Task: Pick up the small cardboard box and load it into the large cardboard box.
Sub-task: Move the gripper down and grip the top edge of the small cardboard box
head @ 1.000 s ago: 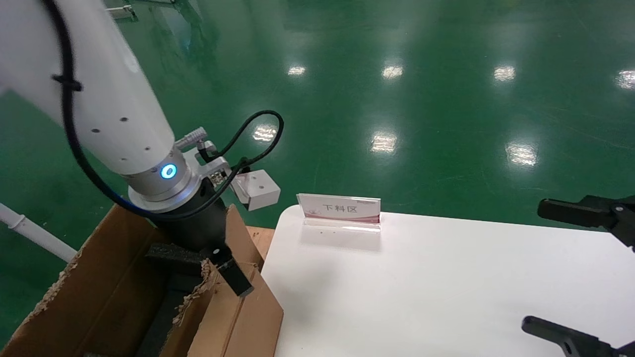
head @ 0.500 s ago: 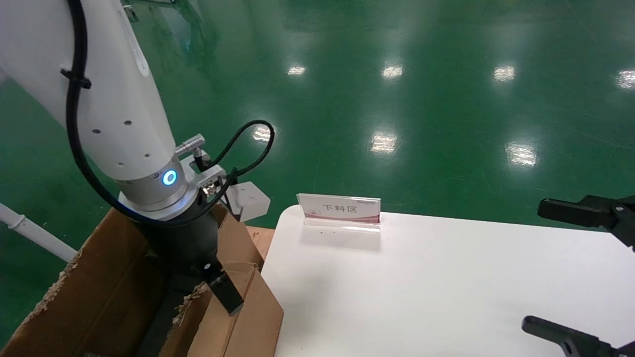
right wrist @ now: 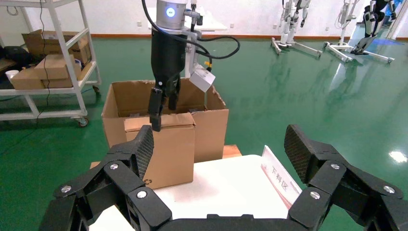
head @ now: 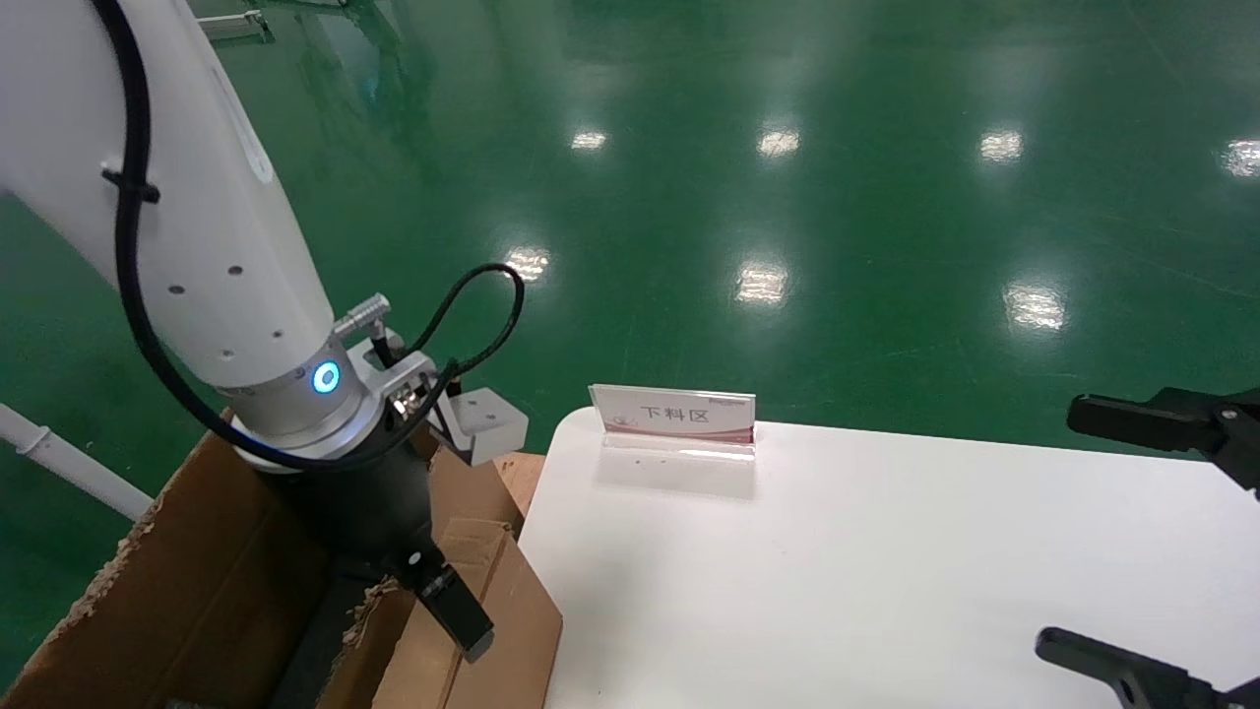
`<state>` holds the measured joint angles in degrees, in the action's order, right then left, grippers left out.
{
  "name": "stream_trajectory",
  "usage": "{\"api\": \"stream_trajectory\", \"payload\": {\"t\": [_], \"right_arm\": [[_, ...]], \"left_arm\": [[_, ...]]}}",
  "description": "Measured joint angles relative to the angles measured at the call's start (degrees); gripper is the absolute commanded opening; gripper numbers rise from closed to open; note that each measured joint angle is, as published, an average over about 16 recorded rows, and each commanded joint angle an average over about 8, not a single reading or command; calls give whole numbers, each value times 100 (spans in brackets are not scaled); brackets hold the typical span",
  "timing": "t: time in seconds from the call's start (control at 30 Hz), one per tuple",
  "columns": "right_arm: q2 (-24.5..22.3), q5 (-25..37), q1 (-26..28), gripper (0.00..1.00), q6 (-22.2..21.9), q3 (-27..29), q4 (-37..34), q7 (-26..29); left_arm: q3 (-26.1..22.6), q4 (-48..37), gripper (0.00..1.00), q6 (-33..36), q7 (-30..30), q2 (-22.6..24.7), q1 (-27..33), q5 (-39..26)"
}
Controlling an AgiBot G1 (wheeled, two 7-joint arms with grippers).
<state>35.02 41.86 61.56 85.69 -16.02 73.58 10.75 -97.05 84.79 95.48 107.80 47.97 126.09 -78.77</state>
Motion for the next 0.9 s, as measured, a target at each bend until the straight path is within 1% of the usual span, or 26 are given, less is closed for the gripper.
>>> {"api": "stream_trajectory", "payload": {"t": [0.53, 0.57, 0.67, 0.7, 0.8, 0.83, 0.9], "right_arm": [[0, 0, 0, 100, 0, 0, 0, 0], [0, 0, 0, 100, 0, 0, 0, 0], [0, 0, 0, 100, 0, 0, 0, 0], [0, 0, 0, 92, 0, 0, 0, 0], [0, 0, 0, 55, 0, 0, 0, 0], [0, 0, 0, 42, 0, 0, 0, 0], [0, 0, 0, 17, 0, 0, 0, 0]], "left_arm": [[-87, 1, 100, -293, -6, -198, -335, -23], [-92, 1, 92, -306, -8, -204, -351, -28], [-104, 1, 55, -340, -14, -221, -393, -43], [-108, 1, 42, -349, -15, -225, -405, -47], [-116, 1, 5, -372, -19, -237, -434, -57], [-118, 1, 0, -378, -20, -239, -441, -60], [-122, 1, 0, -387, -21, -244, -453, -64]]}}
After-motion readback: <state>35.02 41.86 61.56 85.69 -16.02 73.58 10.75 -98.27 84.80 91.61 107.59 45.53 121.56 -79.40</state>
